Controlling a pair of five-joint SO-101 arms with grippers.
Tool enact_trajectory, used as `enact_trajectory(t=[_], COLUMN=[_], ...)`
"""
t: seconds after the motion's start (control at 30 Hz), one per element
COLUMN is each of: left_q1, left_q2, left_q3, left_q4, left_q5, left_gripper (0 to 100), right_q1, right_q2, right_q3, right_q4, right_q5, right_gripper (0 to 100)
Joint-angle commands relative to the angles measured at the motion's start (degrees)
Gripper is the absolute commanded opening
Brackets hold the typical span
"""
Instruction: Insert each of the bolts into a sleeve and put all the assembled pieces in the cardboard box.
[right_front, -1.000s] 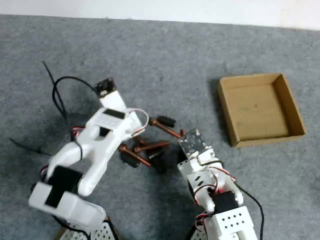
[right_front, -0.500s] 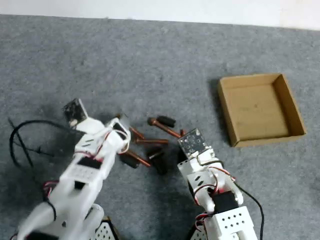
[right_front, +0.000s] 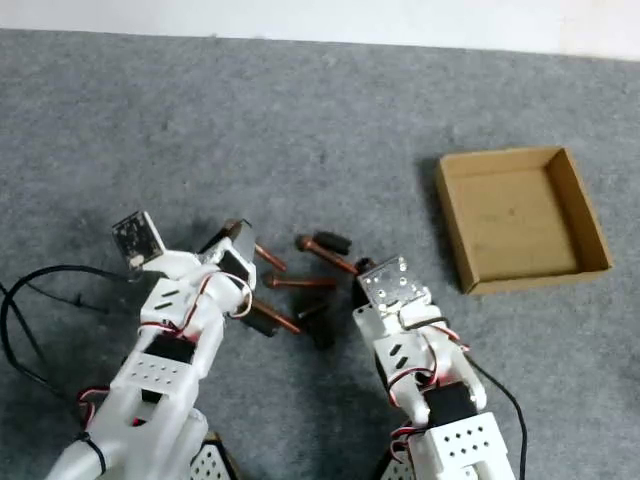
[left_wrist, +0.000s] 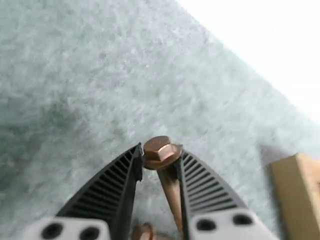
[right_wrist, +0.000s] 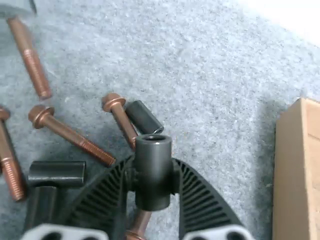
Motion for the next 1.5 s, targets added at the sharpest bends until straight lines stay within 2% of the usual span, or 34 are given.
enact_trajectory(t=[0.0, 0.1, 0.27, 0.43, 0.5, 0.7, 0.93, 1.2, 1.37, 1.47], left_q1=[-0.8, -4.7, -9.4, -11.9, -11.8, -11.7, -11.6, -9.5, -9.0, -6.6], left_q2=[1.7, 11.3, 30.7, 36.0, 37.0, 39.2, 39.3, 39.2, 39.8, 39.8], left_q3=[-9.8, -19.5, -31.8, -42.9, -45.2, -45.8, -45.6, -45.8, -45.8, -45.6], left_q4=[13.5, 22.5, 23.9, 38.1, 41.0, 41.1, 41.8, 47.3, 47.0, 47.1], left_q5=[-2.5, -5.9, -11.8, -20.0, -21.1, -16.0, -12.5, -11.9, -1.8, -0.9], left_gripper=[1, 1, 1, 1, 1, 1, 16, 15, 14, 17], right_q1=[0.3, 0.4, 0.6, 0.6, 0.6, 0.6, 0.6, 0.6, 0.6, 0.6], right_q2=[-0.8, -0.8, -0.9, -1.0, -1.0, -1.0, -1.1, -1.1, -1.1, -1.1], right_q3=[8.8, 8.8, 8.8, 8.8, 8.8, 8.8, 8.8, 8.8, 8.8, 8.8], right_q4=[-1.8, -1.7, -0.7, -0.6, -0.6, -0.6, -0.6, -0.6, -0.6, -0.6], right_q5=[-0.1, -0.1, 0.0, 0.0, 0.0, 0.0, 0.0, 0.0, 0.0, 0.0], right_gripper=[0.5, 0.5, 0.5, 0.5, 0.5, 0.5, 0.5, 0.5, 0.5, 0.5])
